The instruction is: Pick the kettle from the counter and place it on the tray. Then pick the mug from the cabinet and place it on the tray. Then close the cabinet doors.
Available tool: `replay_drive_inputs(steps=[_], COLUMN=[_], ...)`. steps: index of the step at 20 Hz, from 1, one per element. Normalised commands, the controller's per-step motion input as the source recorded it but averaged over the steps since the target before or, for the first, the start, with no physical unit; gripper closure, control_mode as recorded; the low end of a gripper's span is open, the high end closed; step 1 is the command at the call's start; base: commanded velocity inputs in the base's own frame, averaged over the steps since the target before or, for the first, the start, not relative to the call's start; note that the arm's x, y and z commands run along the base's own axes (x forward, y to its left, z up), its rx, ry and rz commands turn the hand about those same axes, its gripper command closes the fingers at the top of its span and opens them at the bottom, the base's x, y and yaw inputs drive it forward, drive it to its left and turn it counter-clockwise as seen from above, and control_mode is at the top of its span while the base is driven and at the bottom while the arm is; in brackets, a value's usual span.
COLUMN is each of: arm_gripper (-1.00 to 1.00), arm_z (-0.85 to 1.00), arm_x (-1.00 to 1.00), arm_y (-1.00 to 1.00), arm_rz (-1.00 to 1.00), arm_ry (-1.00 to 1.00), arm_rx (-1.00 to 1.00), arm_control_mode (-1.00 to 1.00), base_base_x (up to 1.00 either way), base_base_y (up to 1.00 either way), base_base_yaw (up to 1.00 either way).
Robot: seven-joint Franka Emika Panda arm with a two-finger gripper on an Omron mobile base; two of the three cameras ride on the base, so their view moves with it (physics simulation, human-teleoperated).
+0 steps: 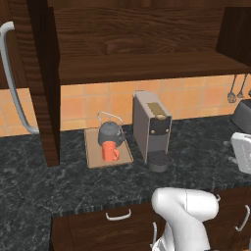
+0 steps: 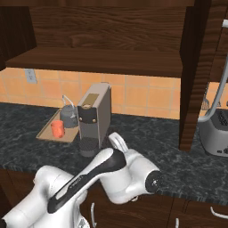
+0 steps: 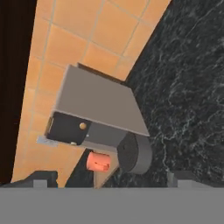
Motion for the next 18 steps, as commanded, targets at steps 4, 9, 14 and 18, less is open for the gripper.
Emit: replay_drive_inputs(steps=[4,9,14,18], arm_gripper=[-1.0,-1.0,-1.0,-1.0], arm_z=[0.16,0.32,0.34,0.05], arm_x=[-0.24,-0.17,-0.01,-0.02], arm_y=[-0.67,-0.56,-0.45,-0.2], arm_rz=[-0.02,-0.06,-0.08,-0.03], arm_ry=[-0.23,-0.42,-0.38,-0.04], arm_rx=[0.31,0.44,0.34,0.05], arm_control_mode=[-1.0,-1.0,-1.0,-1.0], base_base_x=[0.0,0.0,0.0,0.0], base_base_y=[0.0,0.0,0.0,0.0], base_base_yaw=[0.0,0.0,0.0,0.0])
